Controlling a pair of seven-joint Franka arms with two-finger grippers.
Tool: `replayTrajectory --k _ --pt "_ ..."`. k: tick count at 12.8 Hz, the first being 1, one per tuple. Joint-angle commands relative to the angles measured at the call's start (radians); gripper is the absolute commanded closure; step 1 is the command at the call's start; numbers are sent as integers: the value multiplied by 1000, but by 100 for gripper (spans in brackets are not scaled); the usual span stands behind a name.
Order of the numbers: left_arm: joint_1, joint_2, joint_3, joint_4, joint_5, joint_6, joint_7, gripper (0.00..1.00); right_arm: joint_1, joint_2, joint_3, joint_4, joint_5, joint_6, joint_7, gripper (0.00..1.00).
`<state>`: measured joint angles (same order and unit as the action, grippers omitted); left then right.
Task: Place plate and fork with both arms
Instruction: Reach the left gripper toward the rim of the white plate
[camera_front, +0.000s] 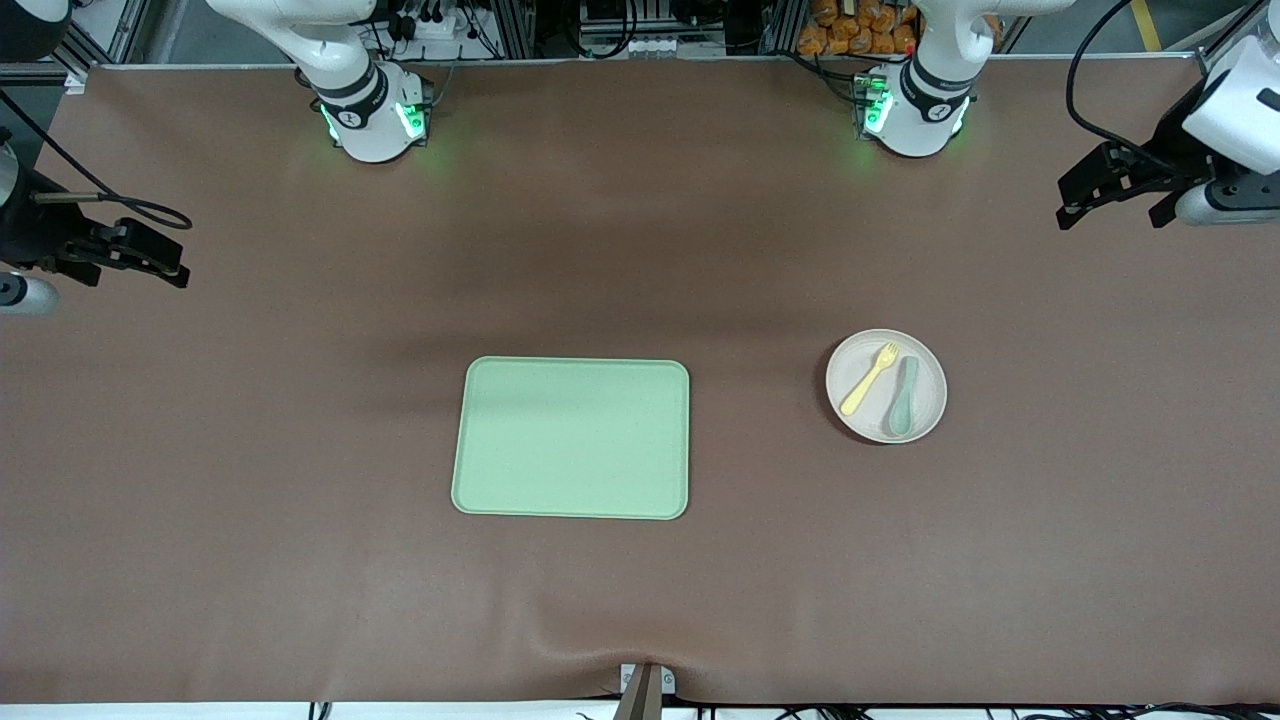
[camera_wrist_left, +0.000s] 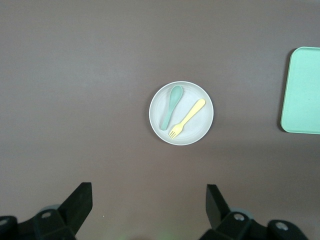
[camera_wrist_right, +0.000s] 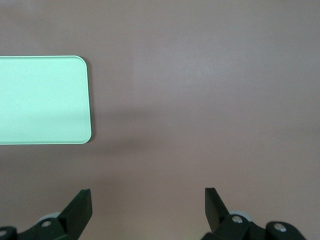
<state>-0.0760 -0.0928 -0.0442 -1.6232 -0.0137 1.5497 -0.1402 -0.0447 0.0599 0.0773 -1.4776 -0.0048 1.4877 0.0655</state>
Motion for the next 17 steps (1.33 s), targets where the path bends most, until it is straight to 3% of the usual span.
replayTrajectory --k 1,5,9,12,14,17 --pt "22 126 7 65 -27 -1 72 0 -23 -11 12 -7 12 -4 -21 0" --pt "120 296 6 51 -94 119 197 0 -23 -11 12 -7 12 -4 -21 0" --pt "177 376 4 -50 -141 315 385 0 -23 -9 12 -7 12 -6 -21 0" --pt "225 456 0 -69 -195 389 535 0 -23 -9 12 -7 12 -6 -21 0" --pt "226 476 0 -89 -276 411 589 0 -23 -9 12 -7 12 -6 -21 0" --pt "225 475 -3 -106 -281 421 625 0 -23 -9 12 -7 11 -6 -23 0"
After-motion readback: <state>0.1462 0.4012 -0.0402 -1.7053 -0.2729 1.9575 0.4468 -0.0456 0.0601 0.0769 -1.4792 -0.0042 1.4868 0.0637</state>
